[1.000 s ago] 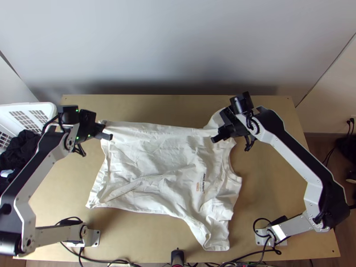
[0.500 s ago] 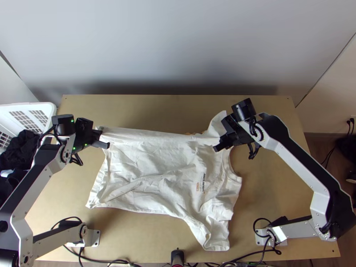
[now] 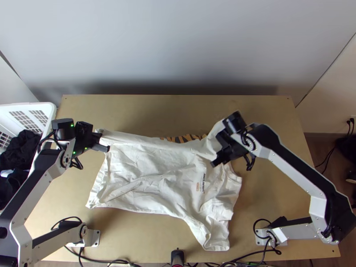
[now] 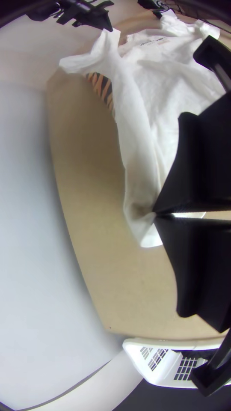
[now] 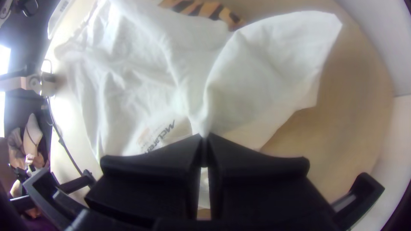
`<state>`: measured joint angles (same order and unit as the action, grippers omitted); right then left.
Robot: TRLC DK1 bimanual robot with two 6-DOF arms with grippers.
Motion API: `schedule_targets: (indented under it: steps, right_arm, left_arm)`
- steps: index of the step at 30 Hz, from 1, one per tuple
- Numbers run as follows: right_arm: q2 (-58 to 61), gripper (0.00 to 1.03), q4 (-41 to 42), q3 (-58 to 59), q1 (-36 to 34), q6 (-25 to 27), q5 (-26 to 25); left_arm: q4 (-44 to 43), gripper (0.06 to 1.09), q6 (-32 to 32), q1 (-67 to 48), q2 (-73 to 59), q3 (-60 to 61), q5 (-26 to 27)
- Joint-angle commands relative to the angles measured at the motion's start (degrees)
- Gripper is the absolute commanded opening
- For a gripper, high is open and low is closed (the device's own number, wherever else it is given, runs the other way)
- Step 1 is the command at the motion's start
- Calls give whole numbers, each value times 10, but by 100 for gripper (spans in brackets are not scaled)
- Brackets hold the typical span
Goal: Fold the t-shirt
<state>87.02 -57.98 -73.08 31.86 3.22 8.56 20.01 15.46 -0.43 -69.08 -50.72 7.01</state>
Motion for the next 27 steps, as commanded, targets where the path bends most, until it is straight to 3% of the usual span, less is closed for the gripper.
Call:
schedule_targets:
  steps: [1, 7, 8, 10, 17, 19, 21, 24, 27]
  right_arm:
    - [4, 3, 14, 58, 17, -5, 6]
    - [24, 3, 66, 107, 13, -4, 7]
    - [24, 6, 71, 110, 13, -5, 7]
    - [24, 22, 76, 113, 13, -7, 8]
    - [5, 25, 81, 97, 12, -8, 13]
    - [1, 45, 81, 94, 12, -10, 13]
    - [-2, 60, 80, 93, 12, -11, 13]
    - [-2, 81, 71, 90, 11, -11, 14]
    - [-4, 90, 59, 76, 8, -11, 14]
  left_arm:
    - [3, 9, -1, -9, 25, 32, -1]
    - [6, 9, -5, -41, 48, 92, -1]
    - [7, 9, -5, -44, 50, 101, 0]
    - [10, 9, -3, -47, 50, 123, -1]
    - [-2, 9, 39, -19, 38, 181, -1]
    - [-8, 11, 55, -12, 28, 194, -1]
    - [-13, 28, 62, -5, 25, 203, -1]
    - [-14, 62, 63, 4, 25, 204, -1]
    - [-7, 97, 63, 11, 25, 195, -1]
